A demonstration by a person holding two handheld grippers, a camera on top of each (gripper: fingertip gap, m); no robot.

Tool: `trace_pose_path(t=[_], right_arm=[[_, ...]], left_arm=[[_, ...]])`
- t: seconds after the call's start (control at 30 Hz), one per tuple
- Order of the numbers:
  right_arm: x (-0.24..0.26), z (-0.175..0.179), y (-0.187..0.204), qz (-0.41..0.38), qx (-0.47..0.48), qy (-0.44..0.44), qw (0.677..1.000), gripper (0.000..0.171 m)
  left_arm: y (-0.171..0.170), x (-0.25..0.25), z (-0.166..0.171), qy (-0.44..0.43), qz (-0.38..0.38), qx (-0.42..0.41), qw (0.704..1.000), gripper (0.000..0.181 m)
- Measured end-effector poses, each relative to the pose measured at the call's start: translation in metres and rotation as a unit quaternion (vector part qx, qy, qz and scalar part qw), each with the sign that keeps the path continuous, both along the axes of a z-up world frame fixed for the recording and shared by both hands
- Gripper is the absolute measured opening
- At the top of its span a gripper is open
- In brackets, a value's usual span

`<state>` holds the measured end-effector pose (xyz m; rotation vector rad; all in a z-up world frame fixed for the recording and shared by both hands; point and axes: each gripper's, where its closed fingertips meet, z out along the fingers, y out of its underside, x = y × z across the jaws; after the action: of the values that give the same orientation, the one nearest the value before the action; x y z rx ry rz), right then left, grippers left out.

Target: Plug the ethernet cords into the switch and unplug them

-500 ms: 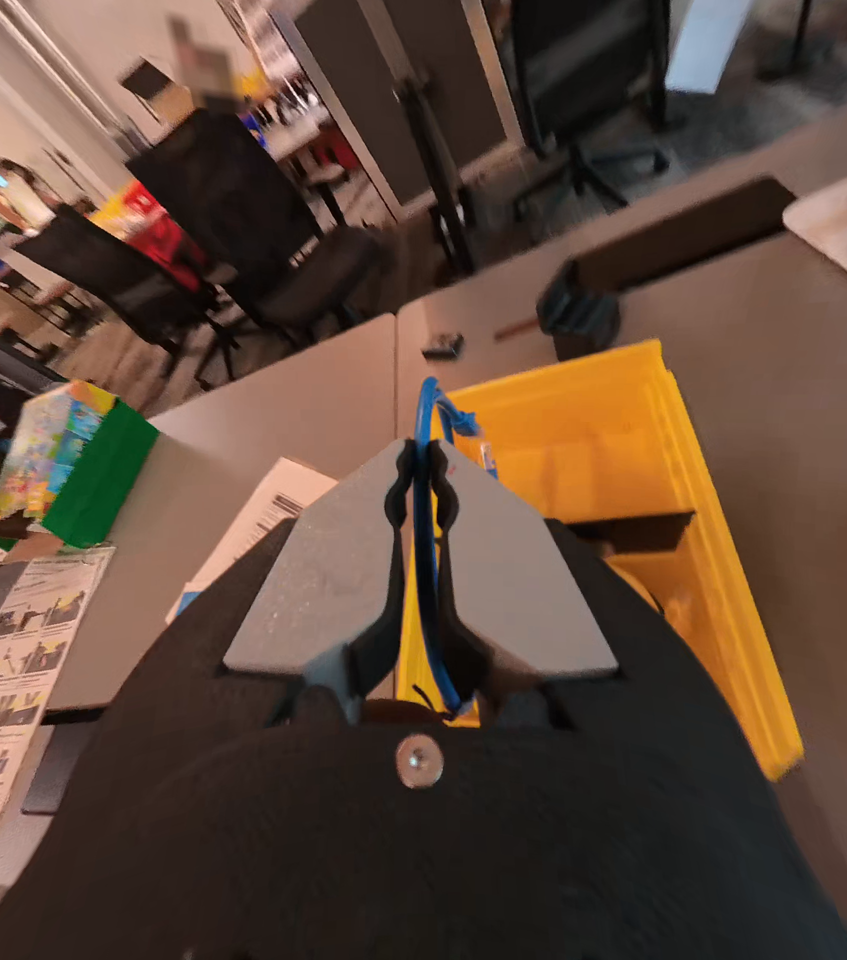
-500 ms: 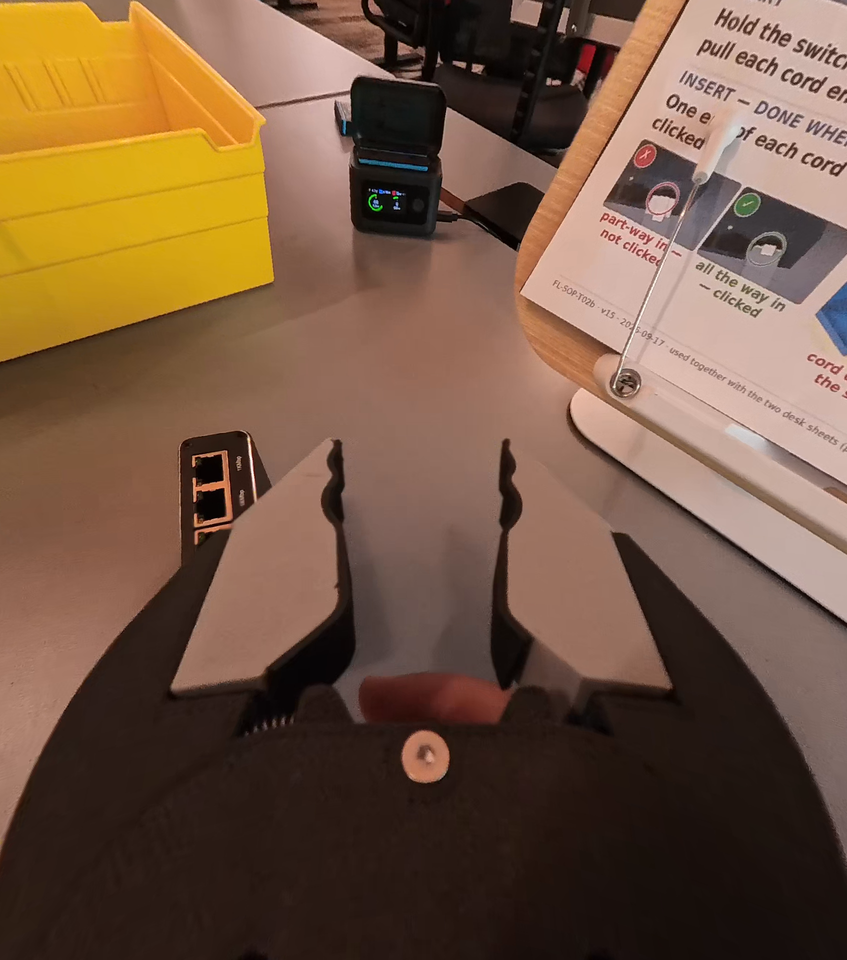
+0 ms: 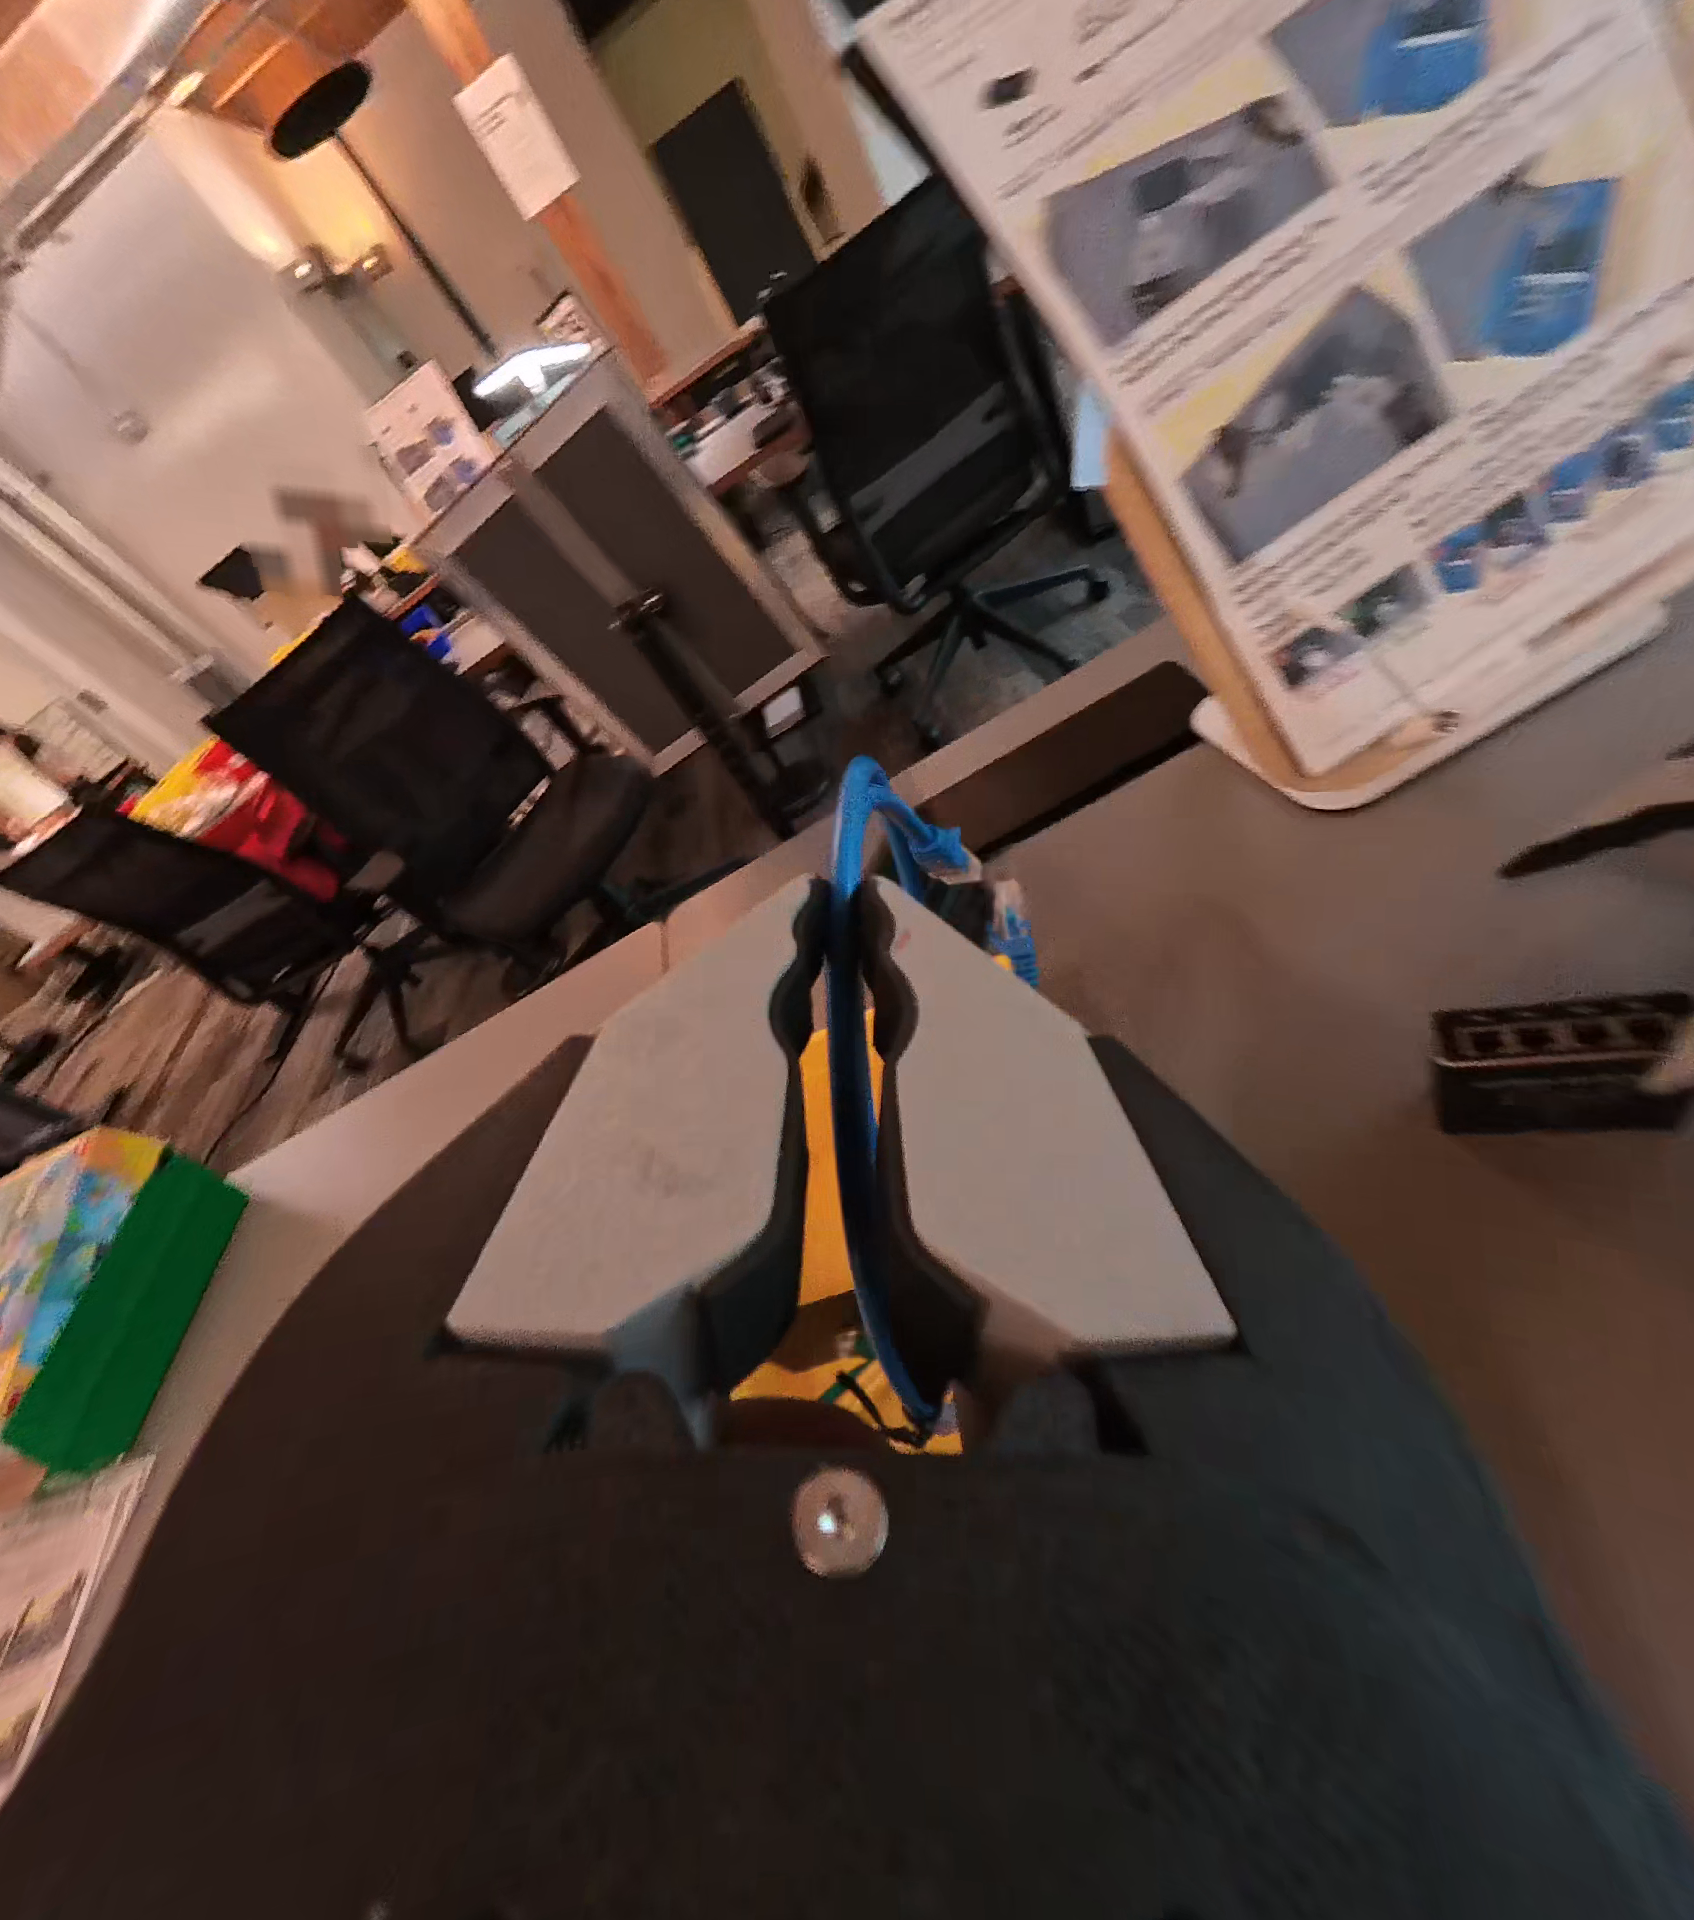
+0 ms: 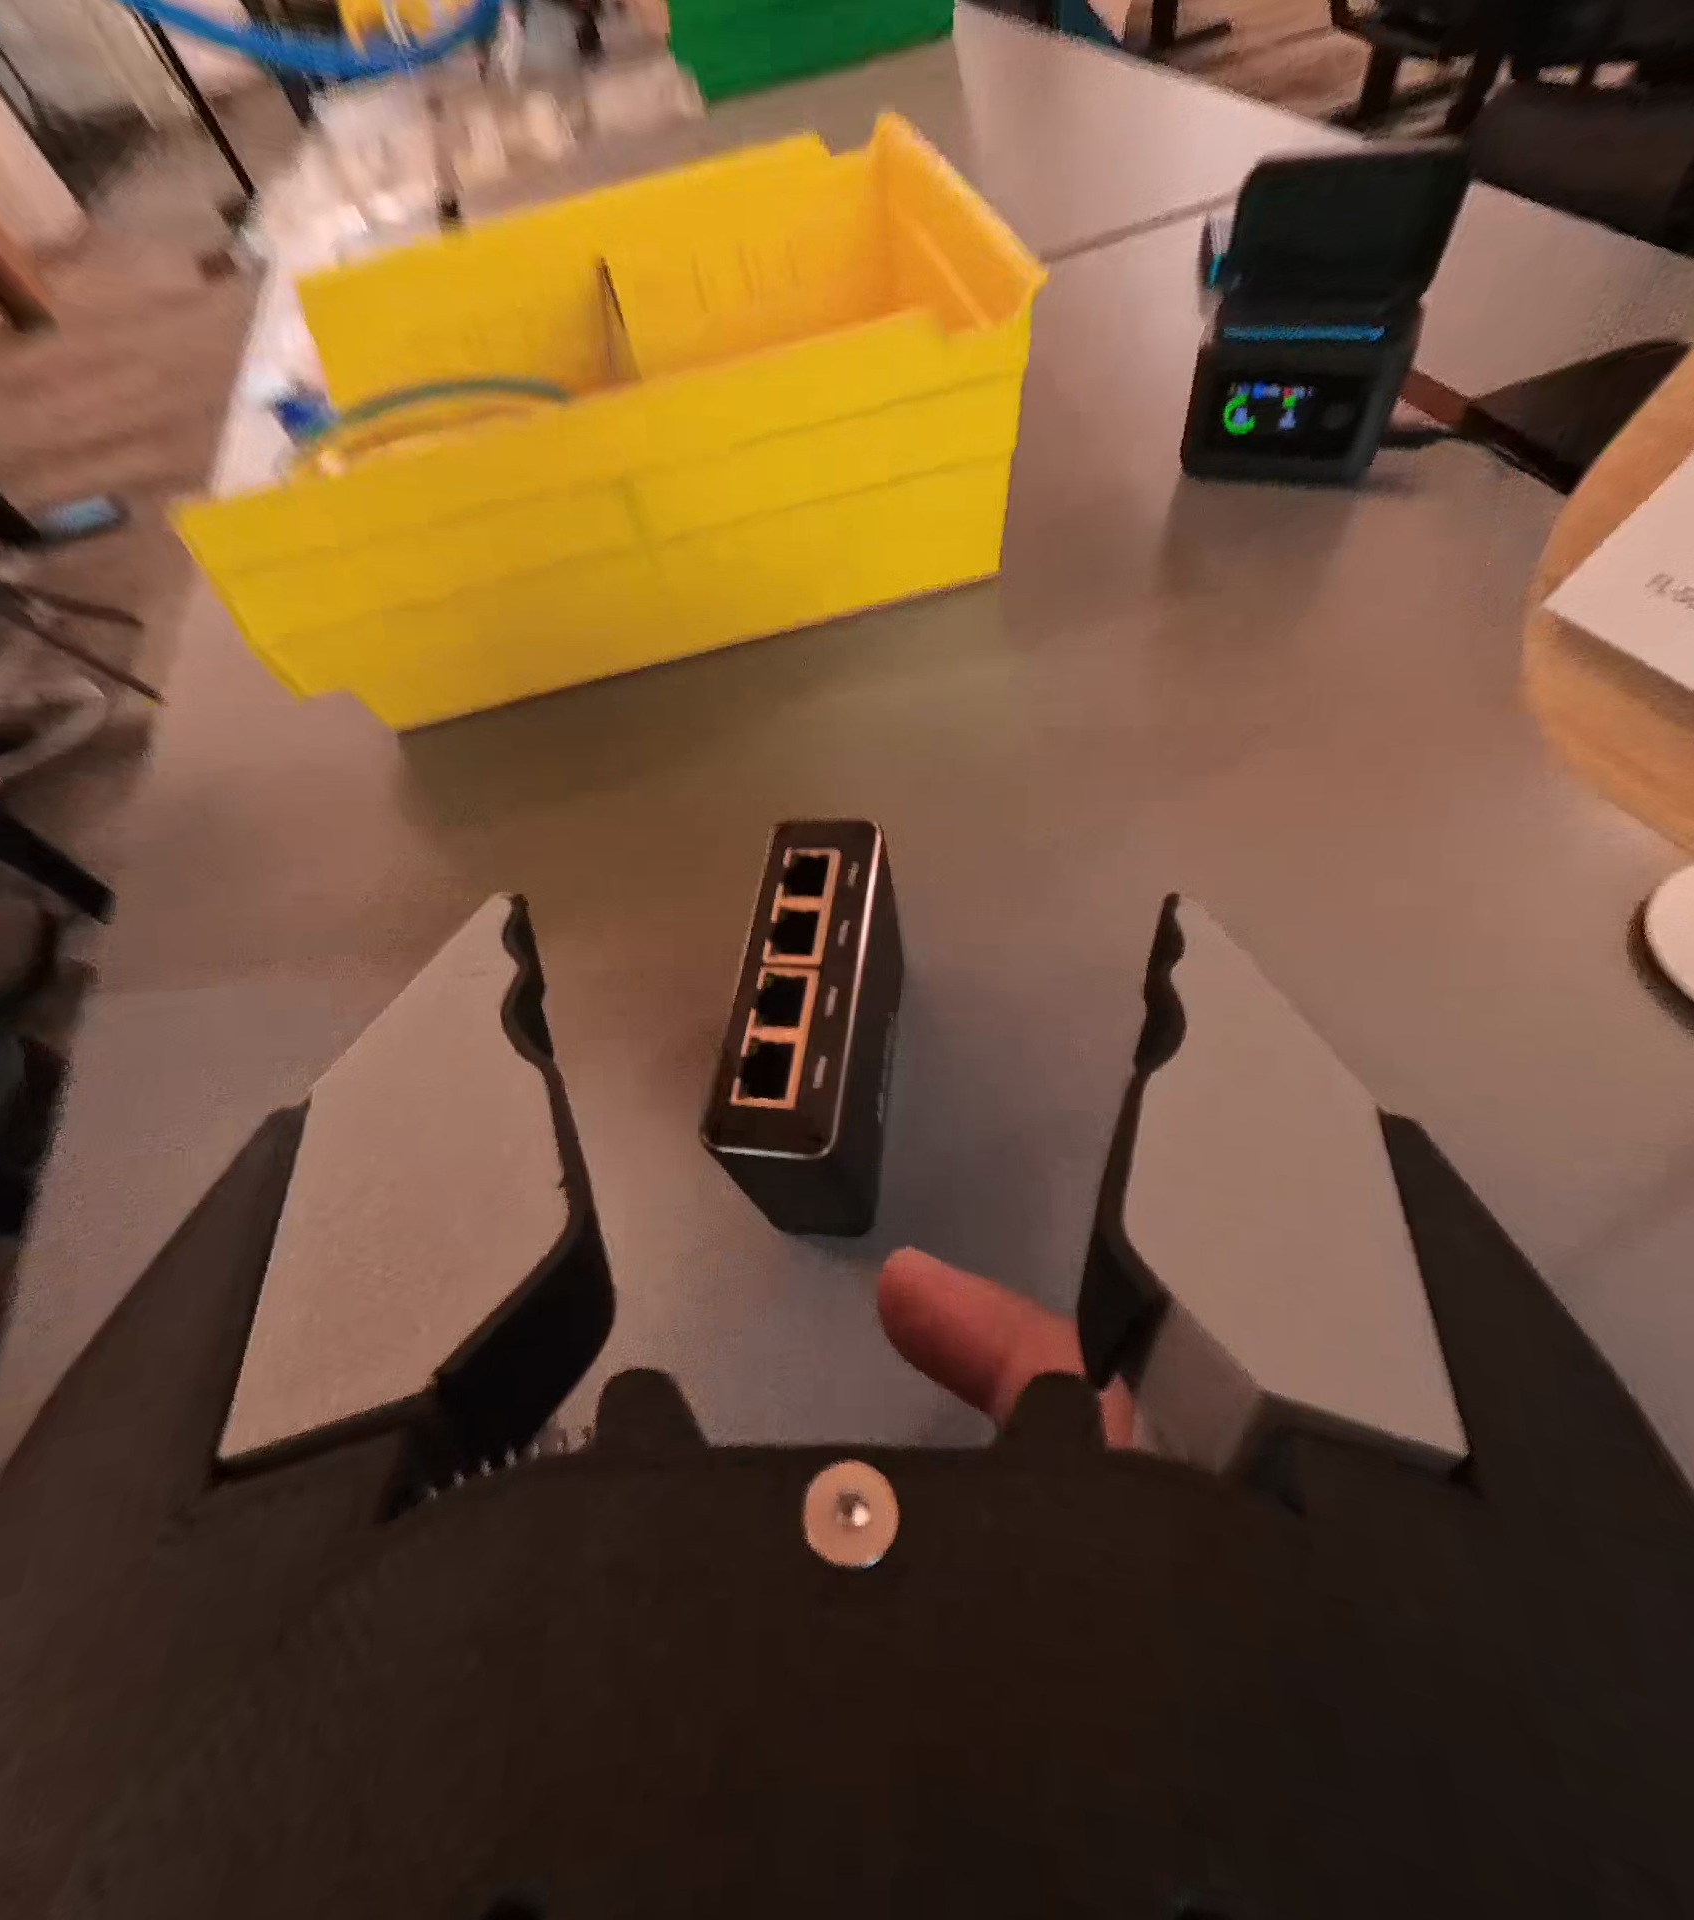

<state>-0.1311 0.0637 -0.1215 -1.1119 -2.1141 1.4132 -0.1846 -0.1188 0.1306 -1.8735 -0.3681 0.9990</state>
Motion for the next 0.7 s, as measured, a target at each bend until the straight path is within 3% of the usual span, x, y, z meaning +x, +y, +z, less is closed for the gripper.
trace_pose_path(t=[0.1, 0.27, 0.53, 0.7], right_arm=[[0.0, -0.023, 0.0, 0.001, 0.075, -0.017, 0.997, 0.097], [0.012, -0.037, 0.0, 0.047, 0.072, -0.079, 0.993, 0.031], [0.004, -0.037, 0.036, -0.007, 0.076, -0.066, 0.995, 0.028], [0.003, -0.036, 0.039, -0.012, 0.056, -0.072, 0.996, 0.029]], left_arm=[[0.031, 0.035, -0.003, 0.009, -0.053, -0.022, 0.998, 0.003], [0.077, 0.099, -0.033, -0.013, -0.155, -0.072, 0.985, 0.004], [0.156, 0.186, -0.142, -0.101, -0.332, -0.142, 0.927, 0.003], [0.194, 0.204, -0.197, -0.122, -0.387, -0.183, 0.896, 0.015]])
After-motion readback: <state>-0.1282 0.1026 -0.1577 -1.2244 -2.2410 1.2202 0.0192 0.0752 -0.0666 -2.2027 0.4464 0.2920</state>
